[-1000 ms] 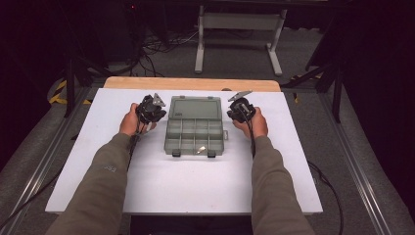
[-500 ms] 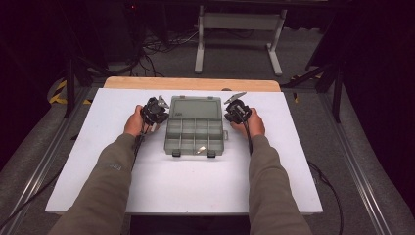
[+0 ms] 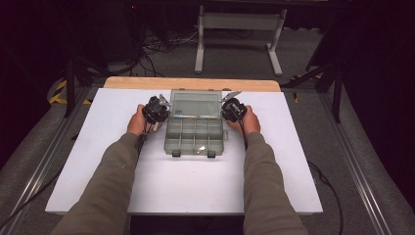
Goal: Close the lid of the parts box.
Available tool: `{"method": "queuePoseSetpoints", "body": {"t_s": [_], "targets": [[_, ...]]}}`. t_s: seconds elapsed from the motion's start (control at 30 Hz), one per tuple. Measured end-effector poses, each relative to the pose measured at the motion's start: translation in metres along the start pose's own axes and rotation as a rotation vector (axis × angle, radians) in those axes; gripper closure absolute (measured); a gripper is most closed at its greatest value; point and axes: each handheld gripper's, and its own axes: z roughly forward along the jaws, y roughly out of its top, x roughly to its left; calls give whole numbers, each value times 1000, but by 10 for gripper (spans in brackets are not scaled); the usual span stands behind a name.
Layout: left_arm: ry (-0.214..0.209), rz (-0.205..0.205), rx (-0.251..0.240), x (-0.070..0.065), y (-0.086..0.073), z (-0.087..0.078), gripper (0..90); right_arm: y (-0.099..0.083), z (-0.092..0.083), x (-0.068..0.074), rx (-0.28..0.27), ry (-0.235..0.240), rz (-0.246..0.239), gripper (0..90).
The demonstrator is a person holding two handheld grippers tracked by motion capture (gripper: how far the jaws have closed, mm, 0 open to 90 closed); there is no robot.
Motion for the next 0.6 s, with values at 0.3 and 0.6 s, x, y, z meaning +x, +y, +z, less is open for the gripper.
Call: {"method": "queuePoseSetpoints", "body": {"t_s": [0.3,0.6], "targets": [[36,-21,-16,-1,3,4,890,-3,2,0,-64,-34,41,900],[88,-27,-67,-1,7,-2,894,-1,-8,2,-149,-79,46,900]]}}
